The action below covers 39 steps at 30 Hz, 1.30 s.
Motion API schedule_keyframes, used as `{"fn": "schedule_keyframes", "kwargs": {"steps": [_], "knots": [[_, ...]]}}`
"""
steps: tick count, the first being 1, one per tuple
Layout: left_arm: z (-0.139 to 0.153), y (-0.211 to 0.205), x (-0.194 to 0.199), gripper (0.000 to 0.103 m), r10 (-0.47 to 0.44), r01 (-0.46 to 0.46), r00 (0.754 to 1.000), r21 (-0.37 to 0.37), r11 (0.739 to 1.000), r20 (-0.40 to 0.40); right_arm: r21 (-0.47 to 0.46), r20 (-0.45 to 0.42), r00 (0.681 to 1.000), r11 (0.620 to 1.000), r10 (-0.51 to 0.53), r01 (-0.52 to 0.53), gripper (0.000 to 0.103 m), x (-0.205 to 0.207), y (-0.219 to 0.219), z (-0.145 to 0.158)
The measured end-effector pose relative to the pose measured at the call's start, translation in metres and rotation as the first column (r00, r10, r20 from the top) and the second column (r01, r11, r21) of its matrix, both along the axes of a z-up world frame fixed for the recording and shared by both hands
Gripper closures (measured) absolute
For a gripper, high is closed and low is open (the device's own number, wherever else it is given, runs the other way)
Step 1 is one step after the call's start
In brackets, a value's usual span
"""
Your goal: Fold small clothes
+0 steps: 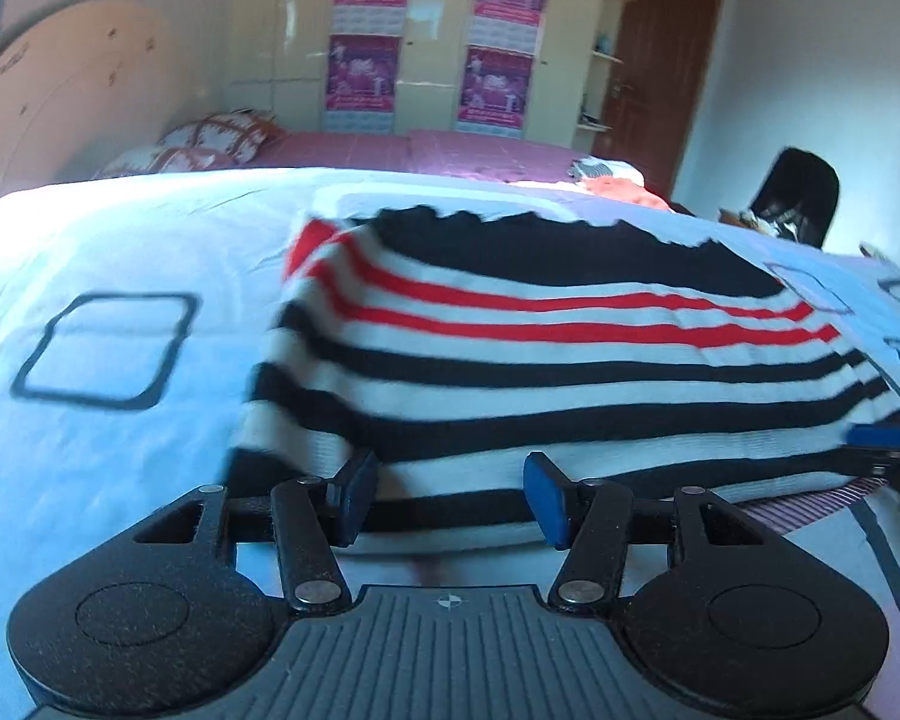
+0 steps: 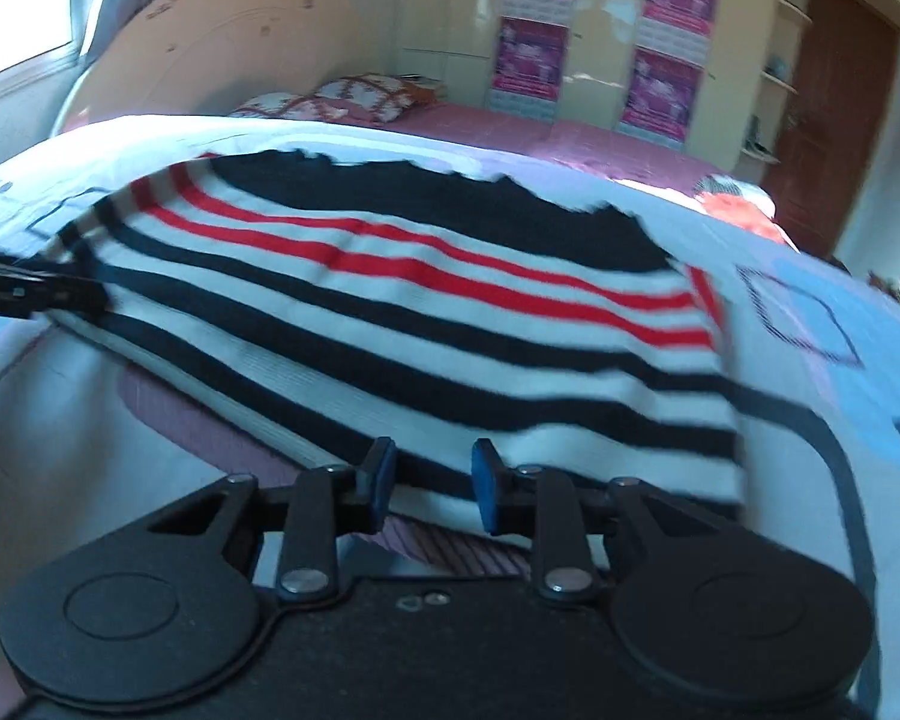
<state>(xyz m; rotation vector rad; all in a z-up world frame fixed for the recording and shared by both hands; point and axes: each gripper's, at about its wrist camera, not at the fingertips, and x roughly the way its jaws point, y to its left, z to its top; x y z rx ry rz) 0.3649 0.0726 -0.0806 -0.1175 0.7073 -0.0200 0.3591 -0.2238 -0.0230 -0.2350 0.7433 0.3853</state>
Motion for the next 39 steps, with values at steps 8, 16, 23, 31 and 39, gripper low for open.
{"fn": "schedule_keyframes", "kwargs": {"steps": [8,16,23,31,39], "knots": [[-0.001,0.012,-0.002,0.048,0.005,-0.005,1.000,0.053,0.999,-0.011,0.046,-0.038,0.993,0.992,-0.113,0.115,0.078,-0.002,-0.059,-0.002],[0.015,0.012,0.010,0.048,0.059,-0.061,0.998,0.072,0.996,0.021,0.086,0.010,0.990,0.986,-0.142,0.140,0.077,0.013,-0.048,0.023],[-0.001,0.009,0.025,0.048,0.050,-0.049,0.999,0.086,0.995,-0.016,0.086,-0.052,0.982,0.979,-0.179,0.183,0.082,0.043,-0.053,0.003],[0.000,0.011,0.021,0.048,0.041,-0.041,0.999,0.068,0.997,0.001,0.080,-0.053,0.983,0.980,-0.178,0.182,0.081,0.039,-0.056,0.002],[0.028,0.022,0.058,0.048,0.078,-0.079,0.996,0.022,0.997,0.038,0.179,-0.037,0.975,0.959,-0.218,0.221,0.076,0.059,-0.061,0.018]]}}
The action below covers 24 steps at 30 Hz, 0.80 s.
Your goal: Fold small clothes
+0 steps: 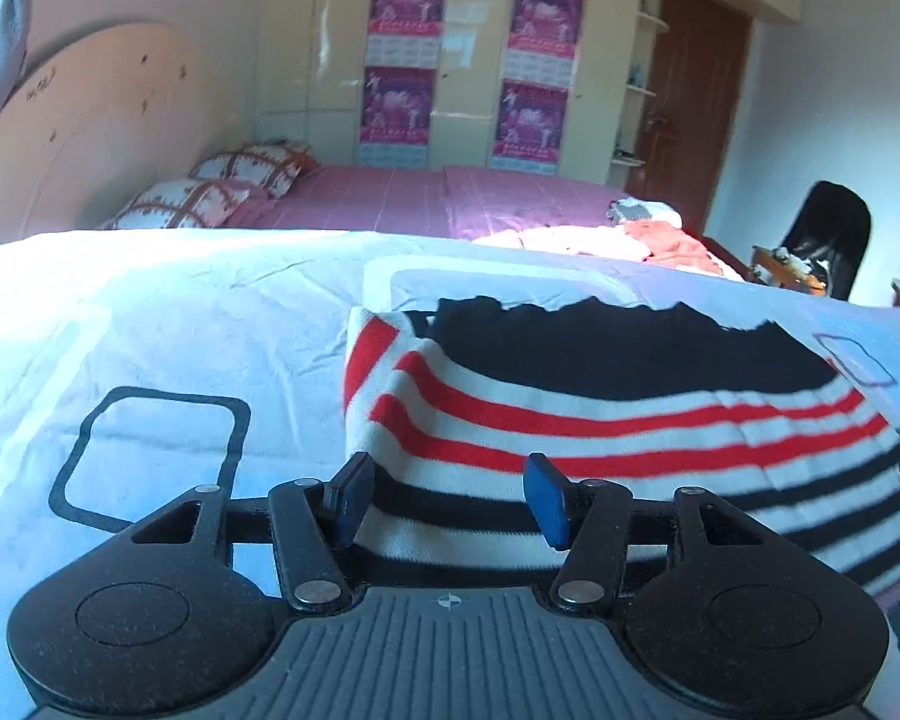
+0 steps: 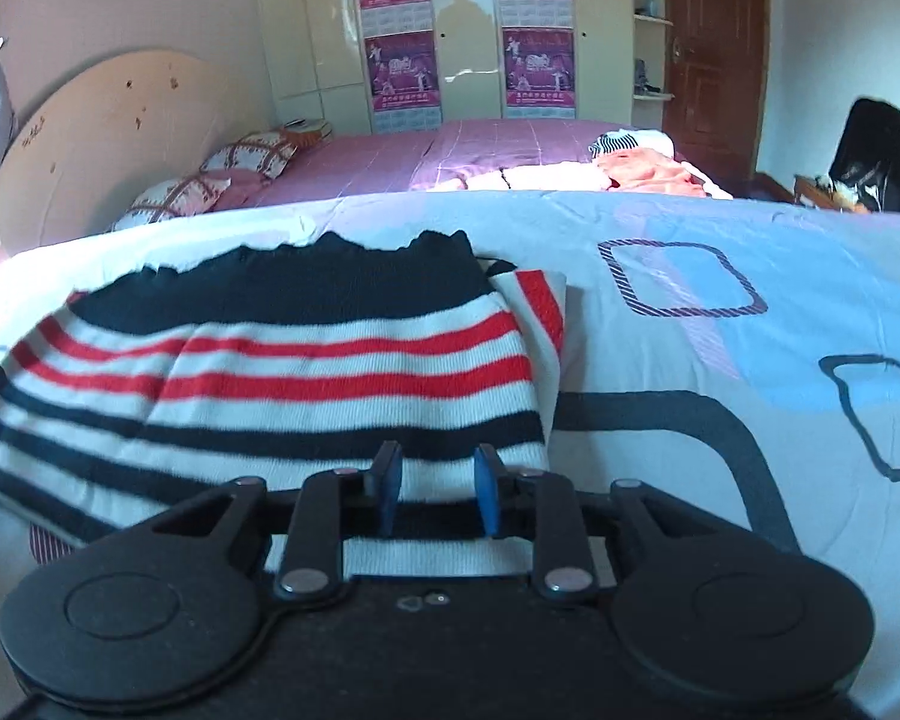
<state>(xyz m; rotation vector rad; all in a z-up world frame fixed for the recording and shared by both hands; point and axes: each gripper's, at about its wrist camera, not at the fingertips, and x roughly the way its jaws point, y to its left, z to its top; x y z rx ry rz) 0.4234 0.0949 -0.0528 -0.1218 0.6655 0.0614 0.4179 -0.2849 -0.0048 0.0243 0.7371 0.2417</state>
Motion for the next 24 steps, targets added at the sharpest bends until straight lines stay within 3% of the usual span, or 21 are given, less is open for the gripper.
{"fn": "schedule_keyframes", "kwargs": {"steps": [5,7,11,14,16,18,21,24], "knots": [[-0.005,0.009,-0.040,0.048,0.090,-0.091,0.996,-0.106,0.990,-0.010,0.033,0.019,0.998,0.997,0.063,-0.064,0.075,-0.011,0.003,0.007],[-0.010,0.013,-0.065,0.048,0.131,-0.135,0.991,-0.187,0.973,-0.032,0.068,0.007,0.995,0.992,0.102,-0.102,0.078,-0.017,0.004,0.005],[-0.037,0.020,-0.087,0.048,0.176,-0.210,0.977,-0.369,0.905,-0.123,0.096,-0.004,0.990,0.985,0.141,-0.140,0.081,-0.024,0.015,-0.004],[-0.049,0.023,-0.088,0.045,0.232,-0.261,0.965,-0.472,0.842,-0.119,0.103,-0.022,0.988,0.983,0.154,-0.151,0.081,-0.025,0.027,-0.008],[-0.054,0.026,-0.084,0.020,0.253,-0.271,0.961,-0.571,0.775,-0.112,0.106,-0.021,0.986,0.981,0.163,-0.160,0.079,-0.027,0.034,-0.005],[-0.060,0.023,-0.077,0.020,0.252,-0.268,0.961,-0.642,0.719,-0.119,0.099,-0.019,0.986,0.981,0.168,-0.165,0.079,-0.029,0.041,-0.002],[-0.067,0.012,-0.068,0.020,0.262,-0.255,0.961,-0.648,0.718,-0.089,0.094,-0.022,0.989,0.985,0.148,-0.145,0.080,-0.031,0.048,0.003],[-0.075,0.014,-0.064,0.020,0.291,-0.246,0.955,-0.695,0.676,-0.055,0.113,-0.033,0.994,0.989,0.104,-0.099,0.083,-0.037,0.050,0.011]]}}
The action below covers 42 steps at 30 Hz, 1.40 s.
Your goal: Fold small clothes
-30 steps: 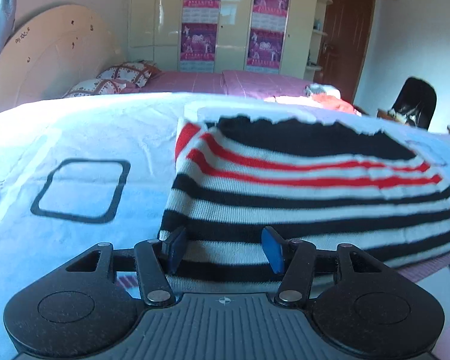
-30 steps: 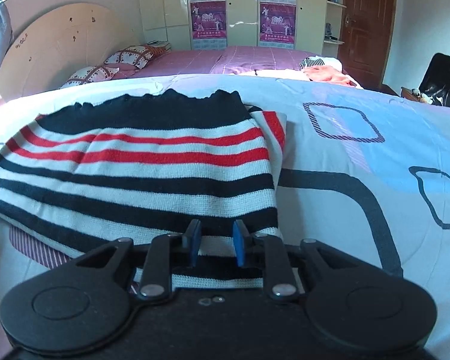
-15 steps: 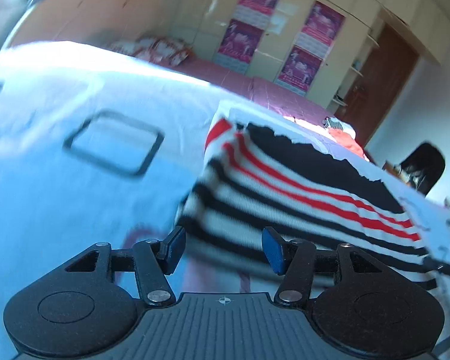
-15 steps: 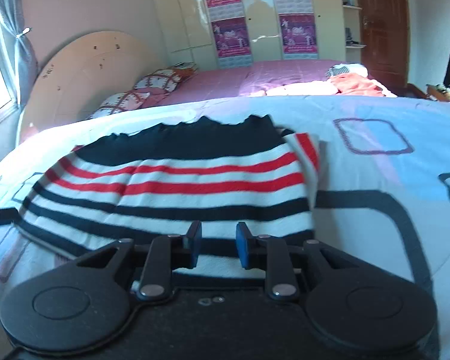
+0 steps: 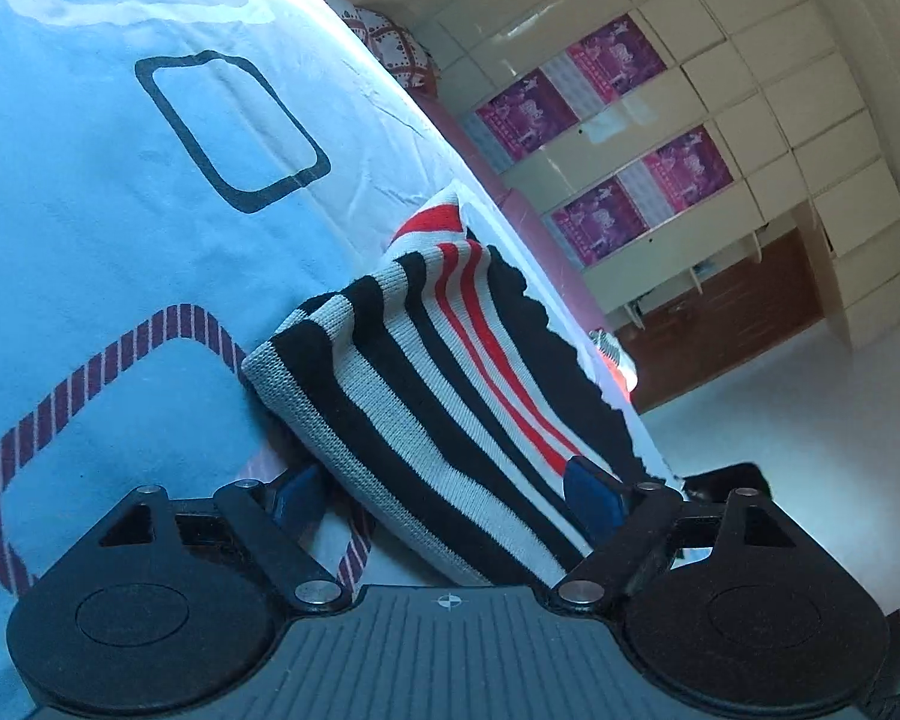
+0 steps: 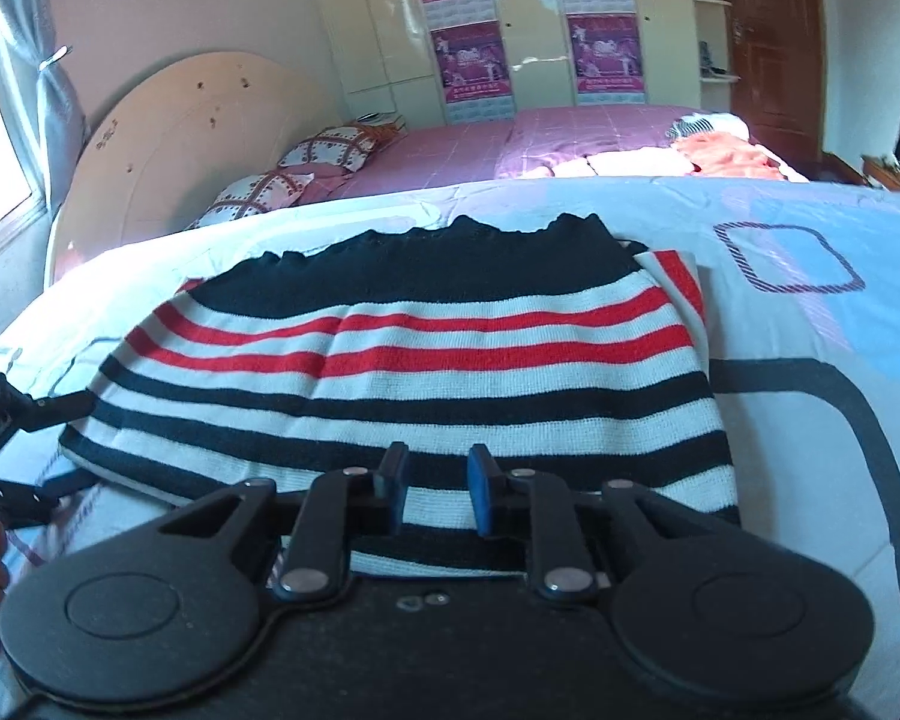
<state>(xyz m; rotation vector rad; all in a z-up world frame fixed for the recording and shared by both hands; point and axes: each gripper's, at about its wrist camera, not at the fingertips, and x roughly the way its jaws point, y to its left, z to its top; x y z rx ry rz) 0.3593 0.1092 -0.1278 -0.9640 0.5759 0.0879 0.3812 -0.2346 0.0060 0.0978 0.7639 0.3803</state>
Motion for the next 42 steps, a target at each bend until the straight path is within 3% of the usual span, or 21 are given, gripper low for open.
{"fn": "schedule_keyframes", "kwargs": {"steps": [2,7,23,28,32,34,42], "knots": [[-0.004,0.004,0.005,0.020,0.012,-0.011,1.000,-0.038,0.999,0.026,0.026,-0.012,1.000,0.999,-0.022,0.022,0.087,-0.003,0.001,0.004],[-0.013,0.010,0.015,0.033,-0.006,0.012,0.998,-0.084,0.996,0.063,0.018,-0.008,0.998,0.998,-0.055,0.056,0.087,-0.010,0.010,0.014],[-0.025,0.029,0.036,0.045,-0.065,0.080,0.991,-0.123,0.989,0.118,-0.028,0.008,0.996,0.996,-0.089,0.089,0.093,-0.002,0.050,0.016],[-0.034,0.036,0.053,0.063,-0.029,0.049,0.993,-0.172,0.984,0.118,-0.020,0.022,0.995,0.995,-0.100,0.101,0.094,0.021,0.053,0.020],[-0.041,0.036,0.059,0.074,-0.014,0.034,0.993,-0.167,0.985,0.116,-0.036,0.023,0.998,0.998,-0.054,0.054,0.095,0.044,0.063,0.015],[-0.046,0.038,0.059,0.086,0.001,0.019,0.994,-0.176,0.984,0.110,-0.053,0.016,1.000,0.998,-0.016,0.017,0.097,0.056,0.073,0.007],[-0.045,0.033,0.053,0.088,0.041,-0.016,0.987,-0.153,0.988,0.156,-0.115,-0.039,0.993,0.987,0.113,-0.116,0.102,0.081,0.098,-0.035]]}}
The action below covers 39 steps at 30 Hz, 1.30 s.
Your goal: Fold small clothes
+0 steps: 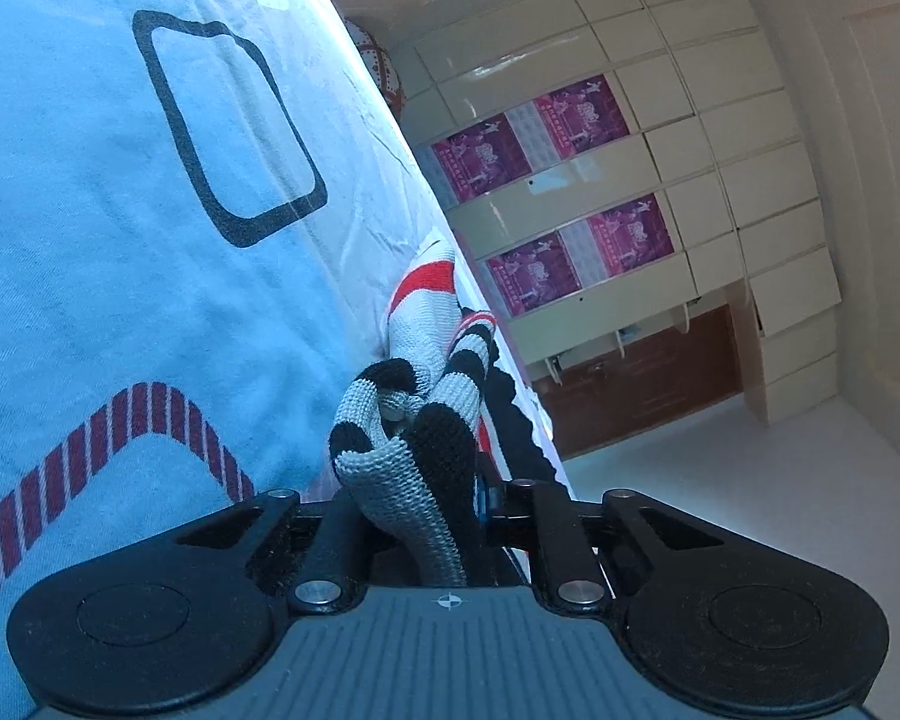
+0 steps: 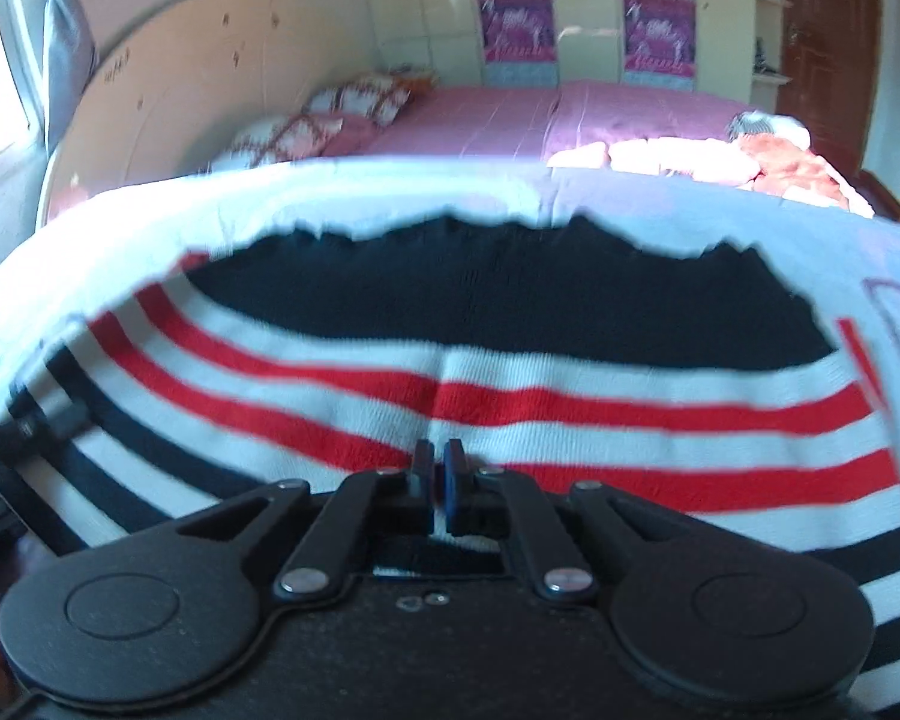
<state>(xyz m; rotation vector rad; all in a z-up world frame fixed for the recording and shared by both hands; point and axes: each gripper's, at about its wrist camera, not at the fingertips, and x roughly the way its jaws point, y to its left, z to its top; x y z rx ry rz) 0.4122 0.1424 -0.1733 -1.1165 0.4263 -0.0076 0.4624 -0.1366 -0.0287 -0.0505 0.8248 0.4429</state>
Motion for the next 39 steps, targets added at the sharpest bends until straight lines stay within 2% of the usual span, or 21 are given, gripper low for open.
{"fn": "schedule_keyframes", "kwargs": {"steps": [1,4,8,11,16,19,22,23,24,25,27,28,29,31,34,35,36,37,39], "knots": [[0.000,-0.001,0.002,0.088,0.002,-0.002,1.000,0.007,1.000,-0.007,-0.006,0.028,1.000,1.000,0.013,-0.013,0.102,-0.001,-0.001,-0.003],[0.001,-0.001,0.010,0.088,-0.002,0.002,1.000,0.024,1.000,-0.022,-0.003,0.038,0.999,1.000,0.011,-0.011,0.102,-0.002,0.000,-0.003],[0.004,0.000,0.014,0.088,0.002,0.000,0.999,0.040,0.999,-0.036,-0.104,0.095,0.994,0.994,0.053,-0.043,0.101,-0.015,0.012,0.002],[0.004,-0.001,0.011,0.088,0.003,-0.001,0.999,0.047,0.999,-0.041,-0.121,0.096,0.992,0.990,0.078,-0.066,0.100,-0.023,0.015,0.000],[0.013,-0.003,0.013,0.088,0.001,0.005,0.998,0.097,0.995,-0.057,-0.076,0.067,0.997,0.996,0.048,-0.043,0.101,-0.010,0.014,-0.001],[0.033,-0.011,0.009,0.089,-0.015,0.020,0.999,0.162,0.987,-0.034,-0.073,0.102,0.991,0.994,0.085,-0.078,0.101,-0.013,0.009,-0.006],[0.064,-0.023,0.013,0.089,-0.038,0.033,0.999,0.228,0.973,0.017,-0.141,0.187,0.971,0.982,0.151,-0.126,0.101,-0.026,0.012,-0.012],[0.079,-0.029,0.016,0.089,-0.052,0.039,0.998,0.256,0.966,0.041,-0.128,0.192,0.970,0.984,0.148,-0.125,0.101,-0.026,0.010,-0.013],[0.093,-0.037,0.020,0.089,-0.076,0.057,0.996,0.295,0.954,0.056,-0.074,0.168,0.977,0.990,0.131,-0.120,0.101,-0.022,0.003,-0.012],[0.107,-0.047,0.026,0.089,-0.106,0.079,0.992,0.335,0.939,0.064,0.024,0.113,0.988,0.994,0.103,-0.107,0.102,-0.013,-0.010,-0.009],[0.134,-0.073,0.039,0.089,-0.175,0.132,0.982,0.415,0.900,0.066,0.203,0.011,1.000,0.979,0.023,-0.025,0.102,-0.002,-0.045,-0.001],[0.147,-0.088,0.046,0.089,-0.209,0.159,0.976,0.457,0.875,0.059,0.244,0.029,0.999,0.970,-0.029,0.021,0.094,-0.007,-0.064,0.005],[0.157,-0.103,0.052,0.089,-0.236,0.179,0.970,0.489,0.854,0.057,0.258,0.069,0.994,0.964,-0.080,0.060,0.089,-0.016,-0.082,0.013],[0.171,-0.134,0.062,0.089,-0.293,0.222,0.954,0.512,0.830,0.061,0.267,0.103,0.983,0.957,-0.150,0.118,0.087,-0.034,-0.117,0.024],[0.176,-0.188,0.073,0.089,-0.393,0.300,0.918,0.558,0.773,0.051,0.301,0.081,0.969,0.933,-0.232,0.198,0.086,-0.055,-0.176,0.029],[0.175,-0.208,0.076,0.089,-0.435,0.341,0.900,0.572,0.746,0.029,0.301,0.069,0.964,0.926,-0.258,0.227,0.086,-0.061,-0.194,0.029],[0.170,-0.228,0.079,0.089,-0.468,0.377,0.883,0.587,0.716,0.004,0.304,0.056,0.957,0.918,-0.286,0.256,0.086,-0.068,-0.212,0.028],[0.164,-0.251,0.083,0.089,-0.508,0.432,0.860,0.607,0.667,-0.054,0.307,0.043,0.948,0.907,-0.316,0.288,0.085,-0.074,-0.230,0.028],[0.140,-0.295,0.095,0.088,-0.567,0.574,0.788,0.618,0.537,-0.240,0.303,0.012,0.928,0.885,-0.373,0.353,0.081,-0.086,-0.258,0.025]]}}
